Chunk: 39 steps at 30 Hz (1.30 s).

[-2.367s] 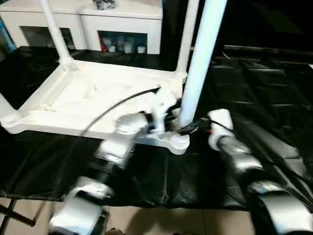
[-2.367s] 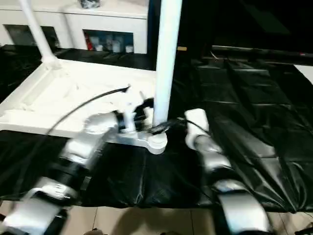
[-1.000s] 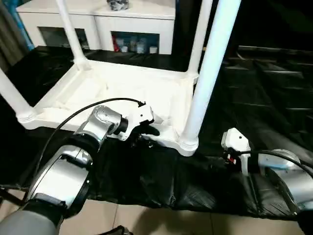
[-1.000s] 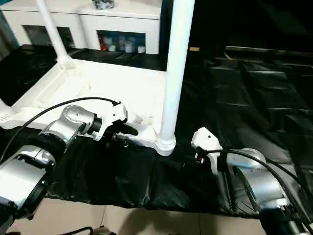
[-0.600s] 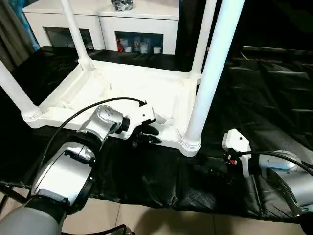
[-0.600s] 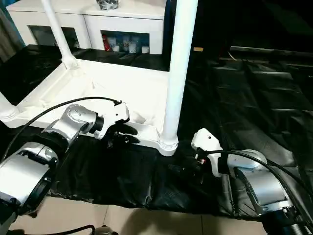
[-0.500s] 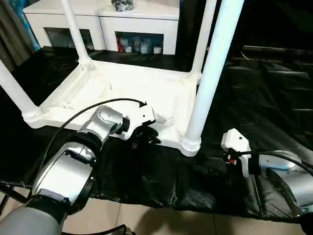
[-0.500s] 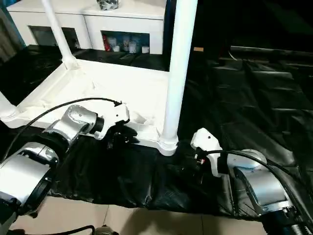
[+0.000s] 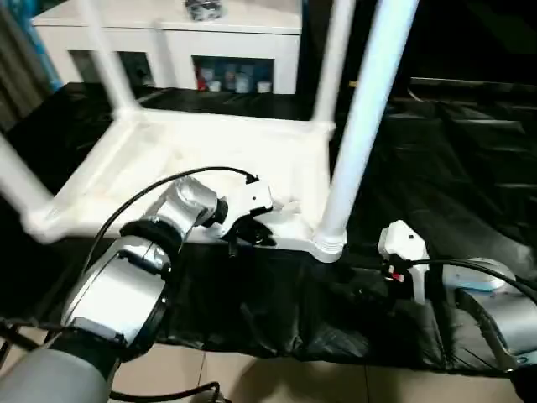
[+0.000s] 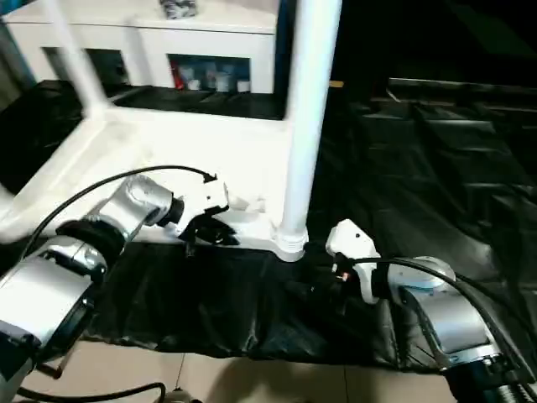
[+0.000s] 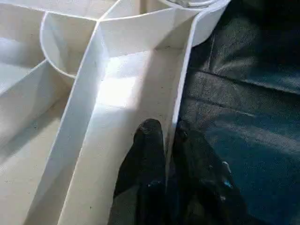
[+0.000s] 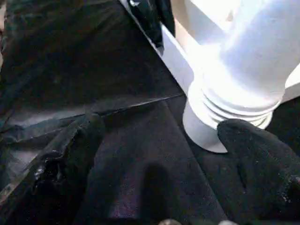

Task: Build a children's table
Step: Rotate table base

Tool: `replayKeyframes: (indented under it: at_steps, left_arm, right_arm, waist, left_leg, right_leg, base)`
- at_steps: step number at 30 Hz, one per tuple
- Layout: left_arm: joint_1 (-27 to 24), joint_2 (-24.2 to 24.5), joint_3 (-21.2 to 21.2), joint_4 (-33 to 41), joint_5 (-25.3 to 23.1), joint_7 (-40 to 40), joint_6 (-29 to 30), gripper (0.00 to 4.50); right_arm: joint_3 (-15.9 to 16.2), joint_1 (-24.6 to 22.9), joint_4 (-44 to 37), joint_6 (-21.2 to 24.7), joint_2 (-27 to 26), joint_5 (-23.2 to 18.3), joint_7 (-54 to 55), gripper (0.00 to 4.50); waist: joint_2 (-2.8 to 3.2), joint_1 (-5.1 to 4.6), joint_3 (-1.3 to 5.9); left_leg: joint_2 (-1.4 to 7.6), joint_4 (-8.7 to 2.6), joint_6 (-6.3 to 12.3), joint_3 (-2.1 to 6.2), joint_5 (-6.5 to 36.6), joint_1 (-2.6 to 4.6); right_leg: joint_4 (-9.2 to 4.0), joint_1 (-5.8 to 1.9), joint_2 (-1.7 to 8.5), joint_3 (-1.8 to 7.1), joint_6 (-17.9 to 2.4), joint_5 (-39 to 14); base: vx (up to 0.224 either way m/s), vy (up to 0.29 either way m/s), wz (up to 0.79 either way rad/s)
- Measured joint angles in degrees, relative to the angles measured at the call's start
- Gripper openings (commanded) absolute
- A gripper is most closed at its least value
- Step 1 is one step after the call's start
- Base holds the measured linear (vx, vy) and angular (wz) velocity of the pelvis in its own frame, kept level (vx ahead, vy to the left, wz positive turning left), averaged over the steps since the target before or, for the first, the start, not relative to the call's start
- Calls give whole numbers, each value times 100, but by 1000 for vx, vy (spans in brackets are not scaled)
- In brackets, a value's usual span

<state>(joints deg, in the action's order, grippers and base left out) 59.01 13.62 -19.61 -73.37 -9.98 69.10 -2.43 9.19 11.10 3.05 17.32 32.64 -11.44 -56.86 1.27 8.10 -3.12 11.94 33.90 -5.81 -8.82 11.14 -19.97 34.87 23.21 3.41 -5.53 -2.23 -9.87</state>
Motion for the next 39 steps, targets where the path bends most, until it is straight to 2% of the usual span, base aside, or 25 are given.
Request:
replayKeyframes:
  at_steps: [4, 8, 15, 17, 21, 24, 26, 30, 39]
  left_arm:
    - [-122, 22, 102, 130, 92, 45, 117, 2]
    - [-499, 147, 216, 575, 212, 122, 221, 2]
    - [-1022, 247, 308, 1482, 345, 129, 619, 2]
    - [-1404, 360, 378, 2087, 376, 10, 653, 2]
    - [-1700, 429, 403, 2613, 408, -72, 625, 2]
    - [-1782, 388, 468, 2641, 503, -38, 441, 61]
    - [-1764, 355, 483, 2535, 560, 31, 367, 65]
    - [-1601, 259, 400, 2303, 509, 43, 174, 106]
    - [-1341, 204, 271, 1983, 286, -75, 123, 106]
  right_arm:
    - [-5, 27, 114, -34, -107, 40, 177, 450]
    - [-8, 87, 287, -59, -226, 111, 366, 450]
    - [-5, 298, 472, -150, -364, 188, 542, 450]
    - [0, 440, 698, -232, -512, 237, 643, 450]
    - [20, 504, 850, -318, -542, 268, 658, 450]
    - [24, 508, 901, -376, -538, 306, 657, 450]
    - [24, 513, 907, -390, -518, 309, 654, 450]
    - [18, 521, 910, -399, -452, 318, 653, 450]
    - [18, 431, 880, -433, -428, 318, 600, 450]
  waist:
    - [-3, -18, 0]
    - [-14, -33, 10]
    - [-95, -27, 31]
    - [-124, -87, 30]
    - [-157, -99, 34]
    - [-163, -89, 30]
    - [-164, -72, 30]
    - [-165, -4, 29]
    - [-147, -7, 25]
  left_leg:
    - [-1, 1, 0, -1, -1, 3]
    - [2, -3, 0, -1, -1, 10]
    - [2, -5, 0, -4, -1, 12]
    - [3, -8, -1, -2, 0, 20]
    - [0, -12, 2, -10, 2, 15]
    - [-3, -12, 8, -14, 6, 8]
    - [-3, -12, 10, -14, 7, 5]
    - [-3, -11, 11, -14, 8, 4]
    - [-3, -11, 10, -11, 7, 3]
  right_leg:
    - [-1, -1, 0, 0, 18, -11]
    - [1, -3, 0, 0, 20, -12]
    - [2, -4, 3, 2, 26, -16]
    - [4, -4, 6, 5, 26, -16]
    - [-2, -4, 10, 6, 33, -20]
    - [-3, -3, 12, 6, 41, -25]
    - [-4, -2, 12, 6, 42, -26]
    - [-5, -2, 12, 6, 41, -26]
    - [-4, -2, 11, 5, 40, -25]
  base:
    - [0, 0, 0]
    - [0, 0, 0]
    - [0, 0, 0]
    - [0, 0, 0]
    - [0, 0, 0]
    - [0, 0, 0]
    - [0, 0, 0]
    - [0, 0, 0]
    - [0, 0, 0]
